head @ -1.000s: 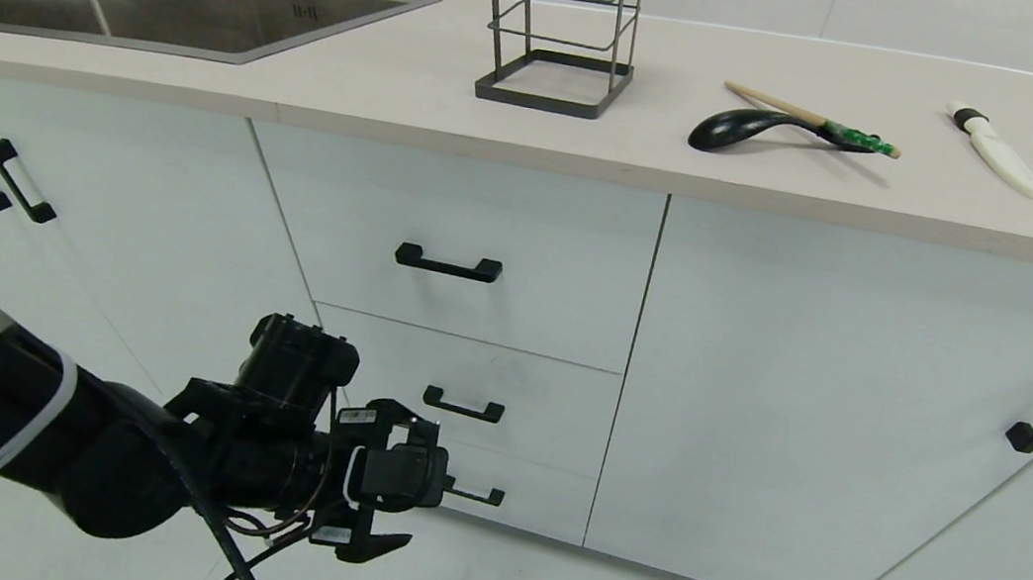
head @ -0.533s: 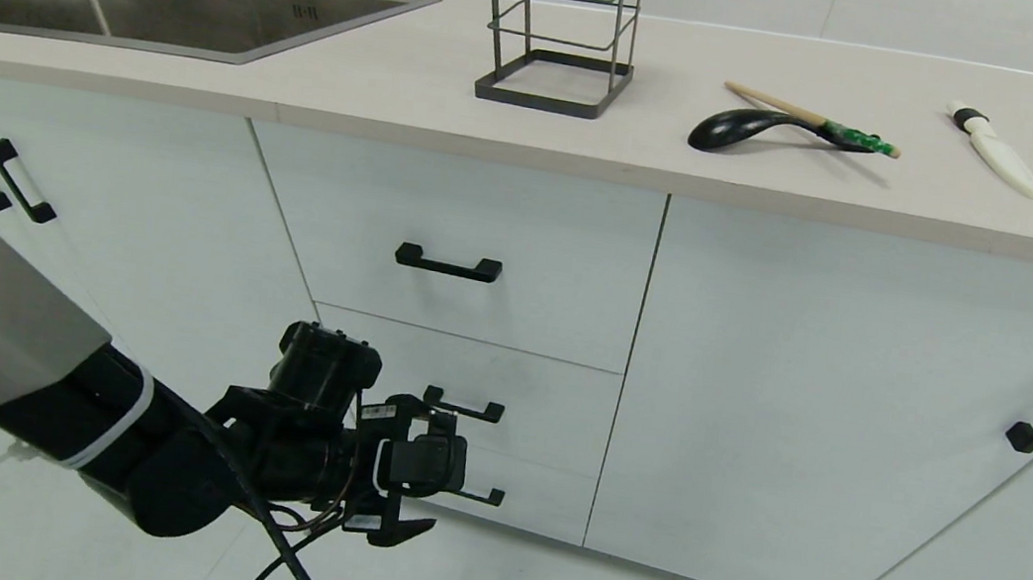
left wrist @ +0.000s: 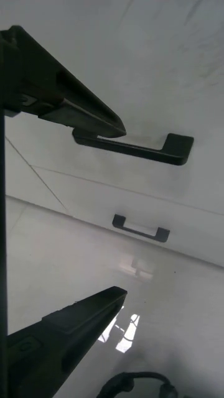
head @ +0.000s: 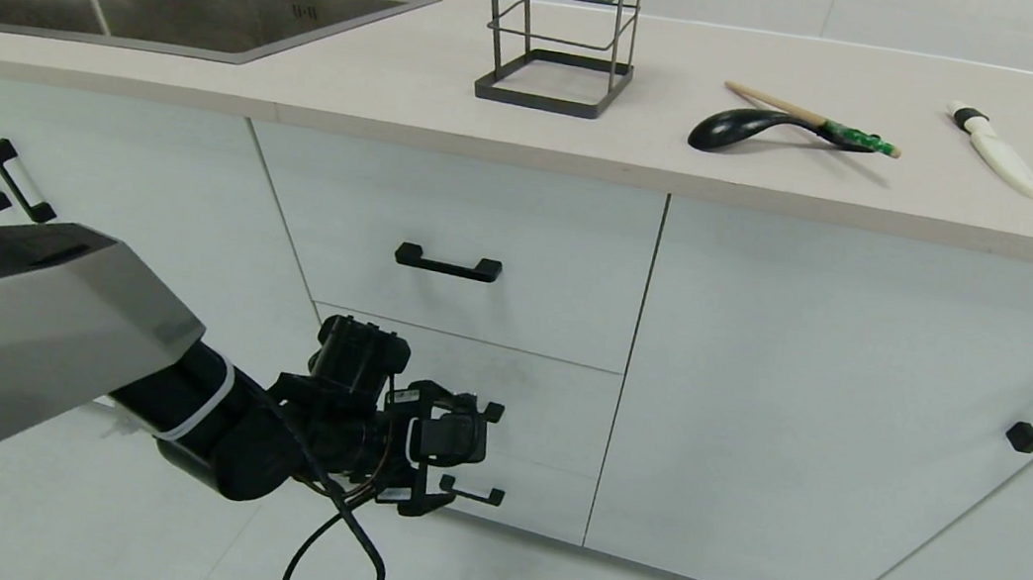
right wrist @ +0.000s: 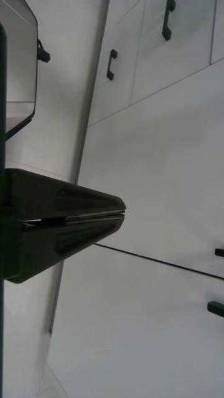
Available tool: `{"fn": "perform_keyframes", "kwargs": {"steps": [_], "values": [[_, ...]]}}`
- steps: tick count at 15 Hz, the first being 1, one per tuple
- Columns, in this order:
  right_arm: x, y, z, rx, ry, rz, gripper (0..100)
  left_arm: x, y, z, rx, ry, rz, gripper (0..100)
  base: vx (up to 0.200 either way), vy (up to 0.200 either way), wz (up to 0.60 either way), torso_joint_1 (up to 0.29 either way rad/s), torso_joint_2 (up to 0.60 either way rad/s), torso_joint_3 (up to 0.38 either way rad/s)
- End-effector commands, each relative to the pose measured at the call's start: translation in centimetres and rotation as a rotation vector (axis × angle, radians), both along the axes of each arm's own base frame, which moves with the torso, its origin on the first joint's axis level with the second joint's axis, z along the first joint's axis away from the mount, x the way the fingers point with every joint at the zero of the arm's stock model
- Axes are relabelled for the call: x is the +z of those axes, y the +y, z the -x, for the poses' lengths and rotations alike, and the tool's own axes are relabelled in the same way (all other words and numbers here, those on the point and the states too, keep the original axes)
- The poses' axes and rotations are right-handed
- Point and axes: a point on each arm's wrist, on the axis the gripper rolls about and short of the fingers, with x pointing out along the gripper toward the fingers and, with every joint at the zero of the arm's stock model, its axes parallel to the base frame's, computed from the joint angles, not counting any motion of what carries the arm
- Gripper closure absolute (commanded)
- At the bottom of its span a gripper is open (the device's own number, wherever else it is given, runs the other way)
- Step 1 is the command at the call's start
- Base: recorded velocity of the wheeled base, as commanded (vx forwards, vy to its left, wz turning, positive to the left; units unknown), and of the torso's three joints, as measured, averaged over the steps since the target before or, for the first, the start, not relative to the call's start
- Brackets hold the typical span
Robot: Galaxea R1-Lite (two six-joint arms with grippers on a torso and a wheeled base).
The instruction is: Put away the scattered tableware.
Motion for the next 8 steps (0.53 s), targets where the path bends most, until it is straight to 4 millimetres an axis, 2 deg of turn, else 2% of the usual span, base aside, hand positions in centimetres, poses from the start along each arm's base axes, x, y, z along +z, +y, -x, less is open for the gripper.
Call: {"fn": "perform_keyframes", "kwargs": {"steps": [1, 8], "values": [[0.0, 0.0, 0.0, 0.001, -0.001, 0.000, 100, -0.7, -0.2, -0.7, 0.001, 0.006, -0.002, 0, 0.000, 0.000, 0.00, 0.000, 0.00, 0.000], [0.0, 0.0, 0.0, 0.000, -0.001, 0.000, 100, -1.8, -0.4, -3.1, 0.016, -0.007, 0.007, 0, 0.000, 0.000, 0.00, 0.000, 0.00, 0.000]]}}
